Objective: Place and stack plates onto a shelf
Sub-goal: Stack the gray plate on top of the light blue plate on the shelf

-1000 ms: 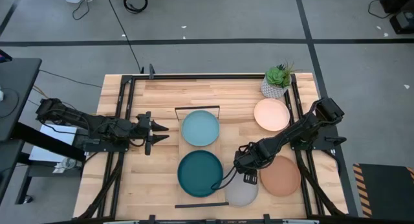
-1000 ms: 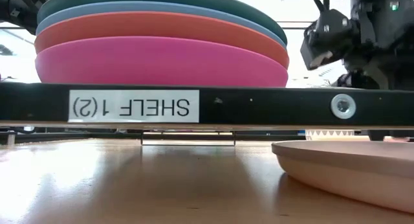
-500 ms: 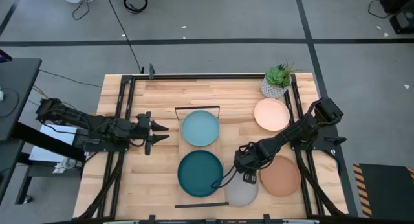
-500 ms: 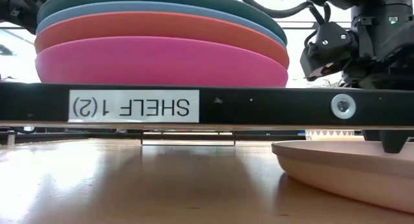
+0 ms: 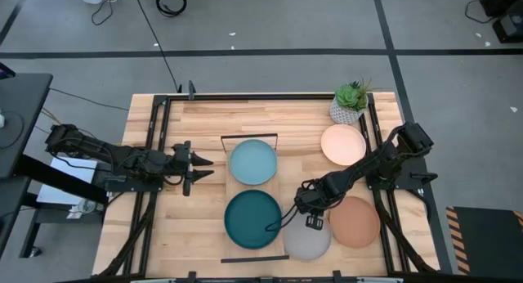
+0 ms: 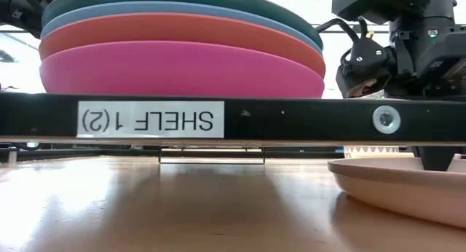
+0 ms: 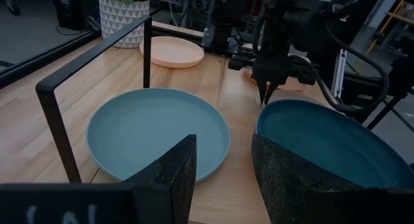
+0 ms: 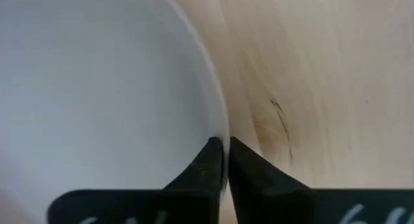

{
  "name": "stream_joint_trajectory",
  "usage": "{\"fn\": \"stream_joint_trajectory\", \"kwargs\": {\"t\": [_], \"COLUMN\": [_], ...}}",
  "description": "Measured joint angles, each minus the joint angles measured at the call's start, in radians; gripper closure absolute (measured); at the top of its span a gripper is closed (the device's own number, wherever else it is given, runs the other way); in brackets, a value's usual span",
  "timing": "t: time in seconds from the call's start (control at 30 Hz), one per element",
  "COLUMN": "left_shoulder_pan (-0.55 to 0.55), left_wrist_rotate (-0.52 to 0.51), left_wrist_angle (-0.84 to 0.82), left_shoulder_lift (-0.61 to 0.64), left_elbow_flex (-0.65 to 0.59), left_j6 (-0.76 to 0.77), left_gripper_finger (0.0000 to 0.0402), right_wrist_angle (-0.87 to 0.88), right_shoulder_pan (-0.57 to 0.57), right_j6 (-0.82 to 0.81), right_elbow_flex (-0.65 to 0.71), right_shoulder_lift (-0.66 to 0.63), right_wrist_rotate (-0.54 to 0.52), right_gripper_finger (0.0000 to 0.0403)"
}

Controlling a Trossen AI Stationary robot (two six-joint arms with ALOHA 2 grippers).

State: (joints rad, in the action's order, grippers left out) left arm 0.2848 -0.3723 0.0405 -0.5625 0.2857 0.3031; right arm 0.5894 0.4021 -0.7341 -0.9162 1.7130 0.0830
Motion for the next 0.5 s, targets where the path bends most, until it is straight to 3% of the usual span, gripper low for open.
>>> {"fn": "stream_joint_trajectory", "kwargs": {"t": [0.27,0.5], "left_shoulder_pan": [0.000,0.000], "left_wrist_rotate": [0.000,0.000], "left_wrist_angle": [0.000,0.000], "left_shoulder_lift": [0.000,0.000], "left_elbow_flex": [0.000,0.000], "left_j6": [0.000,0.000], "left_gripper_finger": [0.0246,0.0246], "right_wrist_angle": [0.062,0.257], "right_shoulder_pan": [-0.027,-0.067], "right_j6": [0.035,0.114], "right_elbow_flex": [-0.041,-0.148], "right_shoulder_lift": [0.000,0.001], "right_wrist_rotate": [-0.008,-0.017], "right_gripper_finger": [0.0377,0.0382]}}
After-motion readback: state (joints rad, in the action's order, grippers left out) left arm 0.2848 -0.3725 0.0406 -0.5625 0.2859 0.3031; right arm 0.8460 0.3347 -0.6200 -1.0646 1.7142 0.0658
